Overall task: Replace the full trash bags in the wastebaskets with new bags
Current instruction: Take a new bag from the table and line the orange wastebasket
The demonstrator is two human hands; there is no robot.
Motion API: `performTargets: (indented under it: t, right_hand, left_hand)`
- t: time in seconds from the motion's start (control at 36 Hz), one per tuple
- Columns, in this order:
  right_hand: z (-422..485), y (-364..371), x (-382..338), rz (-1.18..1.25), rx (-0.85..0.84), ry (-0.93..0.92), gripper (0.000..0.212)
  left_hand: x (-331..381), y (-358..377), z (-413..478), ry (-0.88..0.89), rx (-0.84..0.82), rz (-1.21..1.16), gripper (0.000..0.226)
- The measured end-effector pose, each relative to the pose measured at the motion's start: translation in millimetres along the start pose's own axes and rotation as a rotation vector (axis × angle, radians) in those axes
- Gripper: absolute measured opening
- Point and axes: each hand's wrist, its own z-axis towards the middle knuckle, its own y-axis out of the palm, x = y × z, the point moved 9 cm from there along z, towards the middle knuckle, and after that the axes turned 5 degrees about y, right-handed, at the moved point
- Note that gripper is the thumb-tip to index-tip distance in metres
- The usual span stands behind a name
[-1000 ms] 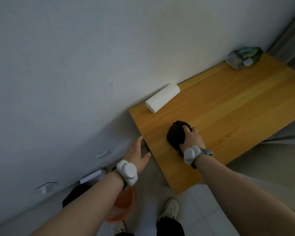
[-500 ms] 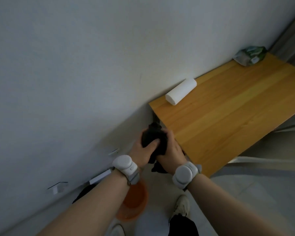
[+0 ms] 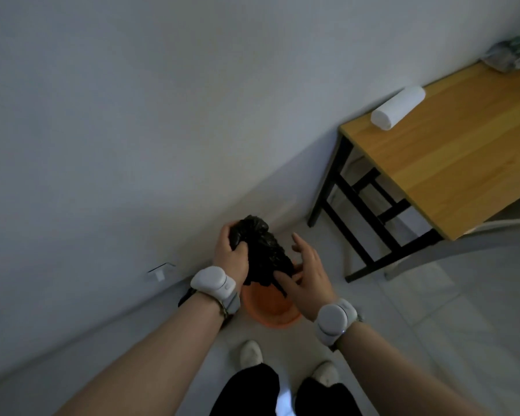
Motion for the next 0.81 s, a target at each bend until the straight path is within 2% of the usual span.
performTargets:
  t: [0.11, 0.25, 0.36, 0.44, 0.5, 0.58, 0.61, 0.69, 0.72, 0.81]
  right_hand:
    - [-20.7, 13.2, 24.5, -0.054, 0.023, -0.010, 0.069]
    - [-45.0, 20.5, 59.7, -0.015, 0.059, 0.000, 0.056]
    - [-68.0, 26.8, 77.1, -0.017, 0.084, 0.006, 0.062]
    - [-85.6, 38.6, 101.0, -0.044, 0.091, 0.066, 0.063]
    - [-92.7, 45.4, 113.6, -0.052, 0.101, 0.111, 0.045]
    - [-97.6, 49.5, 133.4, 0.023, 0.162, 0.205, 0.011]
    - [-99.7, 53.9, 141.0, 0.071, 0.189, 0.241, 0.007]
    - [-100.0, 67.2, 163.1, 0.248, 0.225, 0.364, 0.008]
    - [-100.9, 73.5, 170.1, 0.299, 0.251, 0.408, 0.007]
    - [-100.1, 96.4, 192.3, 0.525, 0.374, 0.506, 0.007]
  left_hand:
    - [-28.5, -10.4, -15.7, -0.059, 0.067, 0.025, 0.028]
    - [-59.1, -1.6, -43.4, -0.139, 0.105, 0.012, 0.034]
    - [-91.9, 15.0, -66.3, -0.253, 0.084, -0.097, 0.035]
    - [-119.5, 32.1, -83.5, -0.352, 0.037, -0.222, 0.044]
    - [-133.5, 40.8, -91.9, -0.388, 0.006, -0.299, 0.043]
    - [-150.5, 47.7, -99.4, -0.393, -0.098, -0.246, 0.072]
    - [-158.6, 49.0, -98.1, -0.355, -0.157, -0.186, 0.067]
    - [-178.2, 45.8, -91.6, -0.280, -0.258, 0.011, 0.019]
    - [-188.8, 42.0, -87.6, -0.271, -0.278, 0.069, 0.012]
    - [-211.8, 29.9, -73.3, -0.199, -0.353, 0.188, 0.018]
